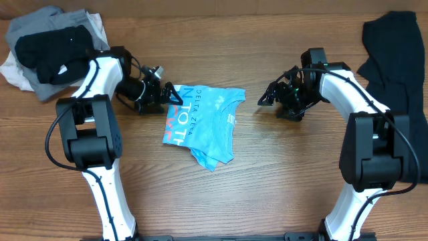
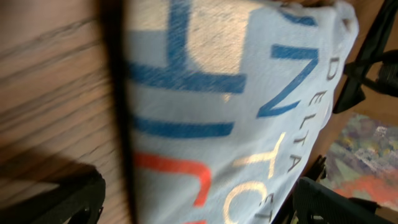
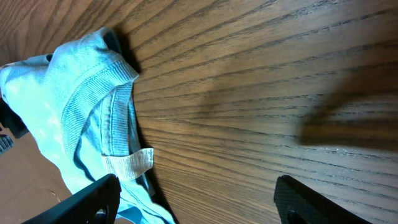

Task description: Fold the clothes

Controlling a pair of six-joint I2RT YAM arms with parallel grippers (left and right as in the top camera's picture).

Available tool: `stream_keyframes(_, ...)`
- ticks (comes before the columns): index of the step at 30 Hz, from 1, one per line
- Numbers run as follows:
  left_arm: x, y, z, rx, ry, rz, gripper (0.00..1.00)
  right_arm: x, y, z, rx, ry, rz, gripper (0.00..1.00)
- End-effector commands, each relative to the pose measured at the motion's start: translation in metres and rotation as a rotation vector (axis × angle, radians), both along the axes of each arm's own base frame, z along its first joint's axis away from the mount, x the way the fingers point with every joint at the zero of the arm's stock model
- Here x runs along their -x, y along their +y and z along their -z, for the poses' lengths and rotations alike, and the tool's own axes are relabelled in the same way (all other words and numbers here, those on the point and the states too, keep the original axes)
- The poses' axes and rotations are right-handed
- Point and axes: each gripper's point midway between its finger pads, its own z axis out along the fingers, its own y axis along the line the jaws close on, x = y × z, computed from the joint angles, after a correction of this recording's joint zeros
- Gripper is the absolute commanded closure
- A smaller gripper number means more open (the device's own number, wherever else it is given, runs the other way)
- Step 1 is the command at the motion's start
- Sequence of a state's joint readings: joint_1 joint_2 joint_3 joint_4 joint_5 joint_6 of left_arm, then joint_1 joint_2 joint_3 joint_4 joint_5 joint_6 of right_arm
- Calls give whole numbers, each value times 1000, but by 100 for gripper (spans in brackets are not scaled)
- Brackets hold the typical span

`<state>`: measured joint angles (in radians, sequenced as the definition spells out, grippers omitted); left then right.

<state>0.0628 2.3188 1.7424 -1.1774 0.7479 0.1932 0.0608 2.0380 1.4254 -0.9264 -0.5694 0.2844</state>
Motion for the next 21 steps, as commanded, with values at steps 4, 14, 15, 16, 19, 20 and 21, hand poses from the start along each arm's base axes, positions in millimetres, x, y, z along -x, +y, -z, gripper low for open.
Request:
stream_keyframes(4, 28, -31, 44, -51, 82, 64, 2, -9, 3, -20, -5, -64, -6, 17)
stream_keyframes(14, 25, -54, 56, -61, 32, 89, 57, -7, 3, -20, -5, -53, -7, 17)
stream_keyframes(15, 24, -55, 57, -61, 22, 90, 65, -7, 3, -20, -5, -53, -7, 17)
stream_keyframes(16, 22, -55, 57, -61, 14, 91, 79, -7, 3, -20, -5, -53, -7, 17)
stream_keyframes(19, 15, -55, 58, -59, -19, 89, 96, -7, 3, -20, -5, -53, -7, 17)
stream_keyframes(20, 11, -55, 58, -63, -37, 88, 96, -7, 3, -20, -4, -53, -7, 17)
stream_keyframes(21, 7, -53, 58, -74, -56, 88, 96, -7, 3, -20, -4, -53, -7, 17)
